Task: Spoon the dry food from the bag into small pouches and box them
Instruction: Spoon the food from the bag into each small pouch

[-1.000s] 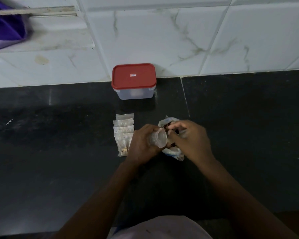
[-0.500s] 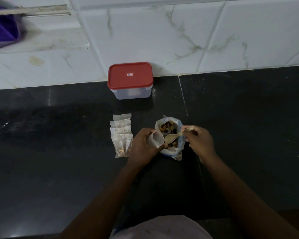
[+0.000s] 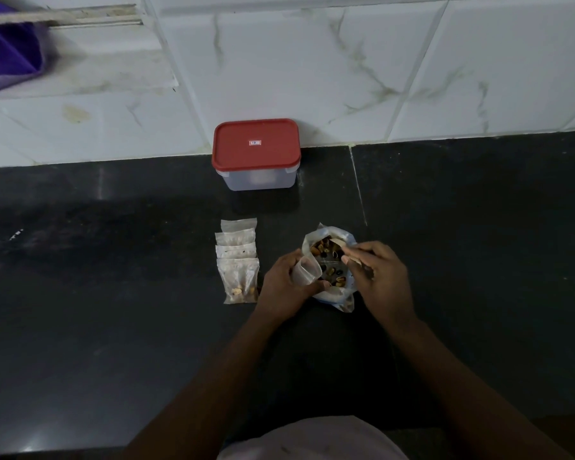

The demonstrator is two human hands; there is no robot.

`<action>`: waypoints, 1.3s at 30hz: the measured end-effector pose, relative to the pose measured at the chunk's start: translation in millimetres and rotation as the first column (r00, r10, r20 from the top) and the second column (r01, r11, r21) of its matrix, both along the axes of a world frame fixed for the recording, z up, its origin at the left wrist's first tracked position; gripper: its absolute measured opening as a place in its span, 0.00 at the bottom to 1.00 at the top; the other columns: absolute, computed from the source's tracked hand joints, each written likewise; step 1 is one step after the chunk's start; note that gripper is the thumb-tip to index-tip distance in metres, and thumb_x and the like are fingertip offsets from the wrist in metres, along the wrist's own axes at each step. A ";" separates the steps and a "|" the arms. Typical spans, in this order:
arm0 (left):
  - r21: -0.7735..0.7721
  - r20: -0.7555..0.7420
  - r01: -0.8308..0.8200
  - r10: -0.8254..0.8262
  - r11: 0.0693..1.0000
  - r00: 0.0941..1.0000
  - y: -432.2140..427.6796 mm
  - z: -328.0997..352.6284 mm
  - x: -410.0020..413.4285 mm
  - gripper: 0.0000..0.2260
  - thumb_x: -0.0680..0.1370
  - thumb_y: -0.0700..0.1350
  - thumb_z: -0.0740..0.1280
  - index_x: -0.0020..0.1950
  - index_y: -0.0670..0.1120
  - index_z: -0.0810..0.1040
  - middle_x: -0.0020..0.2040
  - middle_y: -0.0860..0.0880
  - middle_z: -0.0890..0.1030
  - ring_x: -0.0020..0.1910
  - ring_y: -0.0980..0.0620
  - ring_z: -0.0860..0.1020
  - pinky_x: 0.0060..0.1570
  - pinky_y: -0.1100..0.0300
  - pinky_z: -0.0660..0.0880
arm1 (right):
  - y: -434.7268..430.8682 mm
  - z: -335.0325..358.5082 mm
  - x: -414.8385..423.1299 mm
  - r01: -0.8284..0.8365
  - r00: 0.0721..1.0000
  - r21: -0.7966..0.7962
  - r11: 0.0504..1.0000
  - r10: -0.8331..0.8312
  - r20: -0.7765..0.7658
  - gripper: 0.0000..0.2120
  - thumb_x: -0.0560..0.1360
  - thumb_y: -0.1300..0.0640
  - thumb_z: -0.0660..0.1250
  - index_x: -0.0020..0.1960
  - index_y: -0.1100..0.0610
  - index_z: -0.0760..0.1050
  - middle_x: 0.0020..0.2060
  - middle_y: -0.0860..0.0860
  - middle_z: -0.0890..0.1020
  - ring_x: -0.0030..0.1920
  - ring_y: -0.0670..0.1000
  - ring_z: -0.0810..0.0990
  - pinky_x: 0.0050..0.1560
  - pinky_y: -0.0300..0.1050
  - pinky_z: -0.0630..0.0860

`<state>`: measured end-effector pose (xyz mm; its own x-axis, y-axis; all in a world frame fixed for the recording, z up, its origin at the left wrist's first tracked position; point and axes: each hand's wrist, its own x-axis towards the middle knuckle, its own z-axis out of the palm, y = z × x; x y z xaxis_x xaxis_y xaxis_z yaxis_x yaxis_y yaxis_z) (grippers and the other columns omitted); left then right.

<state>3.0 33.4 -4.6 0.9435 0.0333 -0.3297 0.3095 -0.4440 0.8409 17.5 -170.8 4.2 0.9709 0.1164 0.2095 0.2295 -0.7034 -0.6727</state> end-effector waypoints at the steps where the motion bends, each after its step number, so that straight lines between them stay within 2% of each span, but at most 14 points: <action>1: -0.030 -0.025 -0.007 0.007 1.000 1.000 -0.5 -0.1 1.6 0.36 0.69 0.53 0.81 0.74 0.49 0.72 0.68 0.53 0.77 0.65 0.55 0.76 0.65 0.55 0.75 | 1.9 -2.7 0.0 0.007 1.000 0.012 1.000 -0.008 0.009 0.14 0.78 0.56 0.68 0.62 0.56 0.82 0.54 0.49 0.81 0.54 0.47 0.79 0.52 0.49 0.81; 2: -0.056 -0.044 -0.008 0.005 0.998 0.999 -1.0 -0.5 3.3 0.35 0.69 0.53 0.81 0.73 0.49 0.73 0.67 0.54 0.78 0.64 0.56 0.77 0.64 0.56 0.76 | 3.7 -4.7 0.4 0.018 1.000 0.027 0.999 -0.018 0.019 0.13 0.78 0.57 0.69 0.62 0.57 0.82 0.53 0.49 0.81 0.54 0.47 0.79 0.52 0.49 0.81; 6: -0.132 -0.050 0.023 -0.030 0.991 0.998 -4.2 0.3 9.0 0.21 0.70 0.49 0.81 0.60 0.51 0.80 0.54 0.55 0.84 0.54 0.60 0.82 0.56 0.58 0.79 | 8.1 -6.0 5.1 0.043 0.999 0.094 0.995 -0.044 0.007 0.12 0.78 0.60 0.72 0.61 0.57 0.83 0.54 0.49 0.82 0.54 0.46 0.81 0.53 0.48 0.82; 9: -0.181 -0.050 0.013 -0.022 0.983 0.999 -6.1 0.9 11.7 0.17 0.70 0.46 0.81 0.55 0.48 0.81 0.51 0.52 0.85 0.51 0.57 0.83 0.52 0.57 0.81 | 6.9 -5.5 2.8 0.004 1.000 0.120 0.993 -0.004 0.000 0.12 0.78 0.61 0.72 0.61 0.57 0.83 0.55 0.49 0.82 0.55 0.44 0.81 0.54 0.46 0.82; 14: -0.236 -0.069 -0.026 0.010 0.971 0.998 -6.2 -2.9 11.3 0.22 0.67 0.52 0.82 0.57 0.49 0.81 0.53 0.51 0.85 0.54 0.53 0.84 0.56 0.49 0.82 | -3.8 -7.9 -4.8 -0.010 0.997 0.099 0.995 0.002 0.074 0.13 0.78 0.63 0.71 0.61 0.58 0.83 0.55 0.50 0.82 0.56 0.47 0.81 0.55 0.45 0.80; 18: -0.248 -0.068 -0.036 0.020 0.968 0.997 -8.0 -0.4 10.4 0.20 0.70 0.46 0.81 0.58 0.47 0.79 0.54 0.49 0.84 0.55 0.52 0.82 0.53 0.55 0.82 | 2.2 -12.6 -1.9 -0.016 0.994 0.062 0.998 0.009 0.105 0.13 0.77 0.63 0.70 0.61 0.60 0.83 0.55 0.53 0.82 0.56 0.50 0.80 0.54 0.46 0.80; 20: -0.277 -0.088 -0.035 0.011 0.960 0.996 -7.9 1.4 10.0 0.20 0.71 0.44 0.81 0.60 0.46 0.79 0.54 0.49 0.84 0.53 0.55 0.83 0.48 0.63 0.81 | 7.6 -11.9 1.8 -0.002 0.998 0.085 0.996 -0.004 0.068 0.13 0.77 0.60 0.70 0.61 0.58 0.83 0.56 0.52 0.82 0.56 0.48 0.80 0.55 0.47 0.81; 22: -0.301 -0.113 -0.042 0.008 0.953 0.994 -6.5 3.0 10.2 0.20 0.72 0.42 0.80 0.60 0.44 0.78 0.54 0.50 0.84 0.51 0.59 0.83 0.45 0.66 0.80 | 10.6 -9.7 5.2 0.005 0.999 0.124 0.992 -0.010 0.033 0.12 0.77 0.61 0.71 0.60 0.57 0.84 0.55 0.50 0.83 0.57 0.47 0.81 0.56 0.49 0.81; 26: -0.326 -0.119 -0.056 0.017 0.944 0.993 -4.7 1.9 10.4 0.18 0.72 0.40 0.79 0.59 0.43 0.79 0.51 0.52 0.85 0.49 0.60 0.84 0.44 0.66 0.79 | 2.8 -3.4 4.1 -0.035 0.999 0.142 0.989 0.038 -0.015 0.11 0.77 0.62 0.73 0.59 0.55 0.84 0.54 0.47 0.83 0.57 0.44 0.81 0.56 0.50 0.81; 29: -0.351 -0.116 -0.059 0.020 0.934 0.993 -3.8 0.0 10.4 0.17 0.72 0.39 0.79 0.58 0.43 0.79 0.50 0.52 0.85 0.48 0.62 0.84 0.44 0.67 0.79 | -10.4 0.4 2.0 -0.071 0.997 0.134 0.988 0.074 -0.016 0.11 0.77 0.61 0.73 0.59 0.53 0.84 0.54 0.45 0.83 0.57 0.43 0.81 0.56 0.46 0.81; 34: -0.353 -0.109 -0.051 0.013 0.934 0.994 -3.7 -3.3 11.0 0.20 0.71 0.42 0.80 0.60 0.47 0.79 0.55 0.50 0.85 0.55 0.54 0.83 0.51 0.59 0.81 | -4.6 -1.0 7.0 -0.008 0.999 0.096 0.995 0.004 0.046 0.12 0.77 0.63 0.73 0.59 0.57 0.84 0.55 0.49 0.83 0.56 0.45 0.81 0.56 0.43 0.80; 39: -0.361 -0.103 -0.043 0.006 0.932 0.995 -2.9 -2.7 11.0 0.20 0.71 0.43 0.80 0.61 0.48 0.80 0.55 0.50 0.85 0.55 0.56 0.83 0.52 0.59 0.81 | 13.1 -5.0 7.2 -0.017 1.000 0.117 0.993 0.018 -0.003 0.13 0.76 0.63 0.73 0.60 0.57 0.84 0.55 0.50 0.83 0.56 0.46 0.81 0.57 0.41 0.80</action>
<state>14.0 30.5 -7.3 0.9061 -0.0832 -0.4147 0.4057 -0.1064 0.9078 24.7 -157.7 -0.8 0.9697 0.1083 0.2191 0.2385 -0.6159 -0.7509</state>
